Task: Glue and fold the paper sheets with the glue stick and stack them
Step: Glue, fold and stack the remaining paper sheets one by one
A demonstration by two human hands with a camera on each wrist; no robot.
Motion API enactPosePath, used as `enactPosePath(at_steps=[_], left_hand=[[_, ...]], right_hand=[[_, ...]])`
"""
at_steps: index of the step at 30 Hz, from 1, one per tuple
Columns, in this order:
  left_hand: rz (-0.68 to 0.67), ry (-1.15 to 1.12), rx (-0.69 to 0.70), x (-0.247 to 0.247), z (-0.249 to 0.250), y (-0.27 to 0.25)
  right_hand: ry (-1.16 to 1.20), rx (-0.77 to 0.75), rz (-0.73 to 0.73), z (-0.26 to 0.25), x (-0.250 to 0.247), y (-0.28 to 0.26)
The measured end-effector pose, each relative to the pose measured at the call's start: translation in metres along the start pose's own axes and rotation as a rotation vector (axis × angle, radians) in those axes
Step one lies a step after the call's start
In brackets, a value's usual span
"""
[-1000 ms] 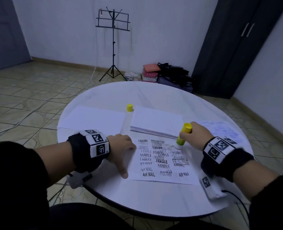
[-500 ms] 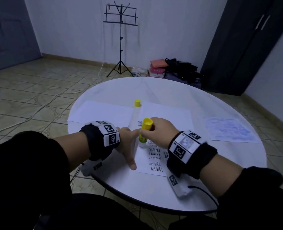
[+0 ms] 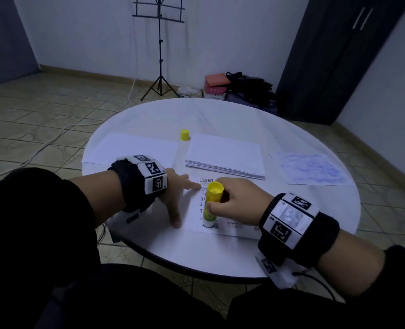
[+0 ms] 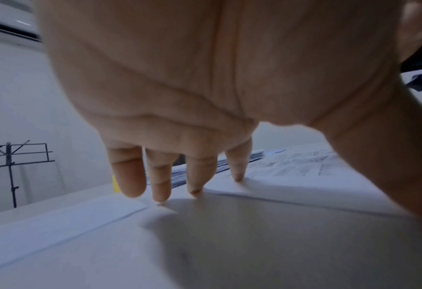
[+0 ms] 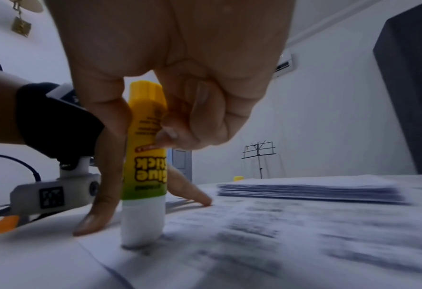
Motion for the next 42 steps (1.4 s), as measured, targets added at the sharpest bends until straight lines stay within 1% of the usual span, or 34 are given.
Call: enactPosePath(at_steps=[6,10,13,15,17,19,22,25,28,30,33,36,39,41,42], left_hand=[[0.013,0.053,0.004,-0.007,0.007,0.002],[0.046,0.105,0.022,-0.011,0.015,0.002],[0.015,0.08,-0.01,-0.012,0.015,0.004],[-0.008,0.046,-0.046,-0.014,0.014,0.003],[-0.001,0.05,-0.057,-0.014,0.014,0.004],[0.004,0.064,-0.051,-0.015,0.015,0.004],[-0.01,0.052,-0.056,-0.014,0.015,0.005],[-0.015,0.047,-0.056,-0.014,0.014,0.005],[0.003,0.058,-0.03,-0.016,0.016,0.004],[0.015,0.059,-0.013,-0.017,0.019,0.001],[0.023,0.048,0.017,-0.016,0.021,-0.001],[-0.005,0.051,0.032,-0.014,0.02,-0.002],[-0.002,0.035,0.044,-0.015,0.02,-0.002],[-0.001,0.015,0.045,-0.016,0.02,0.0],[-0.002,0.004,0.044,-0.016,0.019,0.001]], right_hand=[[0.019,0.113,0.028,0.053,-0.035,-0.038],[0.034,0.203,0.049,0.087,-0.052,-0.047],[0.087,0.257,0.163,0.104,-0.064,-0.035],[0.047,0.276,0.245,0.107,-0.069,-0.022],[-0.006,0.312,0.3,0.107,-0.073,-0.01],[-0.05,0.342,0.285,0.105,-0.071,-0.004],[-0.082,0.356,0.21,0.103,-0.066,-0.007],[-0.064,0.337,0.165,0.097,-0.065,-0.022],[-0.063,0.313,0.074,0.093,-0.063,-0.039],[-0.021,0.316,0.023,0.093,-0.064,-0.049],[0.182,0.358,0.024,0.099,-0.071,-0.059],[0.349,0.441,0.101,0.12,-0.076,-0.058],[0.514,0.484,0.203,0.138,-0.073,-0.043],[0.499,0.507,0.242,0.149,-0.07,-0.029],[0.456,0.525,0.264,0.154,-0.07,-0.023]])
Point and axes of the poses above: each hand's wrist, its own y-axis towards the middle knuckle, its own x-axis out of the palm, z = x × y, the point moved 4 cm from there along y, towards the middle knuckle, and after that the axes turned 5 degrees about z, right-handed, at the moved point
